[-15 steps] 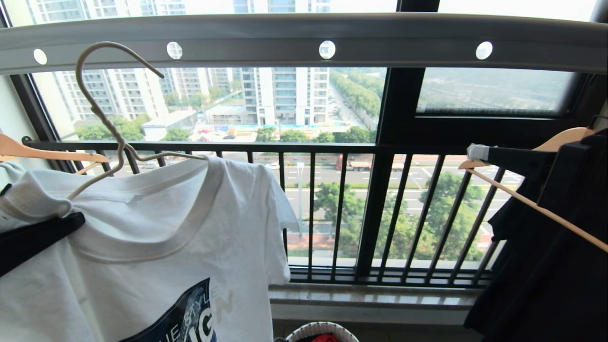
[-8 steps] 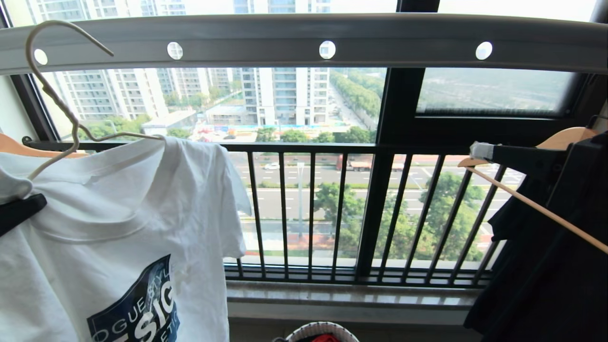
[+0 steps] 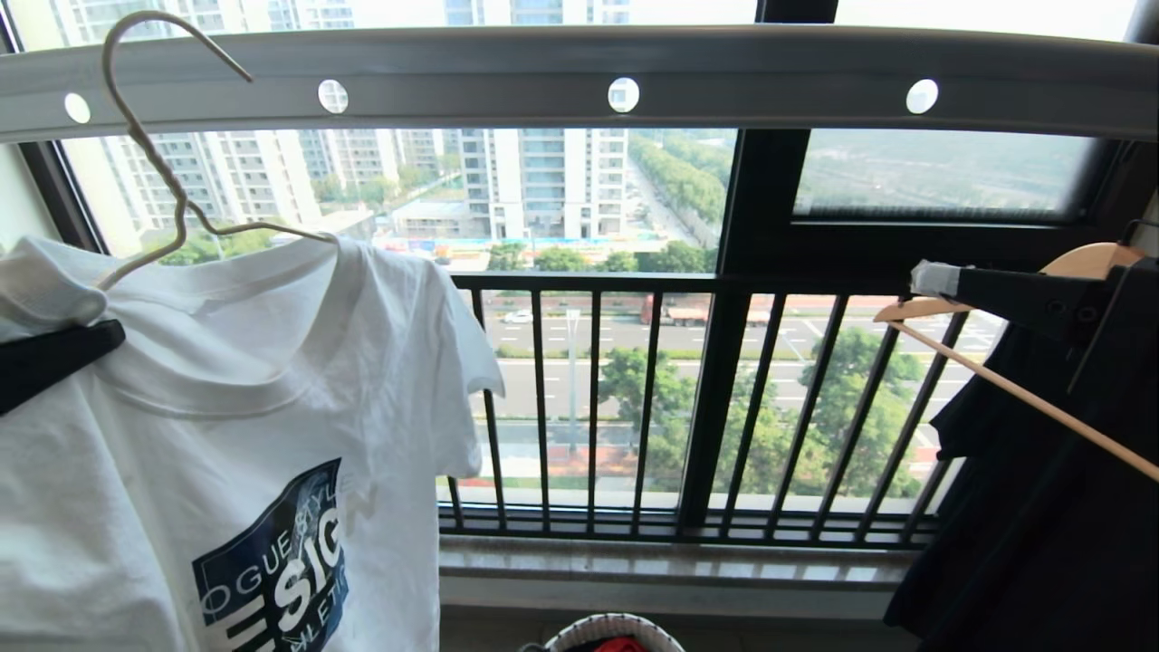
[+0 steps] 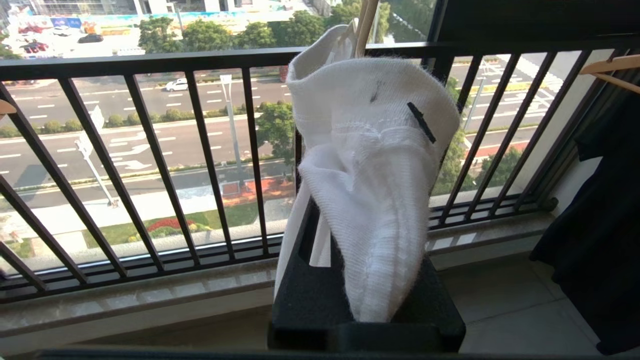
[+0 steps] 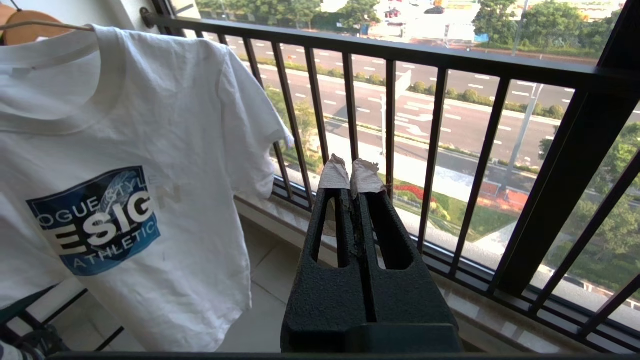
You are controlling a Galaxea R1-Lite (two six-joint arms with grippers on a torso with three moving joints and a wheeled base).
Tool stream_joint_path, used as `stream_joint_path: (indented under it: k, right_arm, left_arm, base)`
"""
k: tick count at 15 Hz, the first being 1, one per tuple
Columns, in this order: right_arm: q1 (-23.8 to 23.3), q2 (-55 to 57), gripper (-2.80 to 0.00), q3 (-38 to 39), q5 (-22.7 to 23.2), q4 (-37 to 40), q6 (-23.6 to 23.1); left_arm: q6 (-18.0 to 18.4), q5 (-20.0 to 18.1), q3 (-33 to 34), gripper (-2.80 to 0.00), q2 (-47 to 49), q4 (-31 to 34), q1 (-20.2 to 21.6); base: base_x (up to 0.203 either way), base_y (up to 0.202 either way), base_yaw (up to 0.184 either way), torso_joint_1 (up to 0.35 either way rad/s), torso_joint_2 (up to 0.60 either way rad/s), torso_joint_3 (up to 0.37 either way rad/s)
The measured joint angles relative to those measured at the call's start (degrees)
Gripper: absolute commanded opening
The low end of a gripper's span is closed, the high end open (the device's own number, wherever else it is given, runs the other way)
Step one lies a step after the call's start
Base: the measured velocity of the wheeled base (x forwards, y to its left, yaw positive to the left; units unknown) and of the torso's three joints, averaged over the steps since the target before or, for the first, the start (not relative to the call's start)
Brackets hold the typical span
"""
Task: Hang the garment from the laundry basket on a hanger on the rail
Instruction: Hang the clothes rack on the clothesline
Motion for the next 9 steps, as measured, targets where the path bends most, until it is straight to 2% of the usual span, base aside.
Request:
stream_joint_path:
  k: [3,9]
  right_arm:
    - [0.0,0.0,-2.8,0.0,0.1,0.0,0.0]
    - [0.0,-0.4,-2.8,0.0,0.0,-0.2,0.0]
  left_arm:
    - [0.1,0.1,-0.3,-2.8,1.9,-0.2,0.0]
    - [0.5,1.3,-1.4,-2.8,6.5,-4.9,0.1]
  base:
    - [0.0,0.0,0.0,0.0,0.0,0.0]
    - [0.0,0.0,0.0,0.0,0.0,0.0]
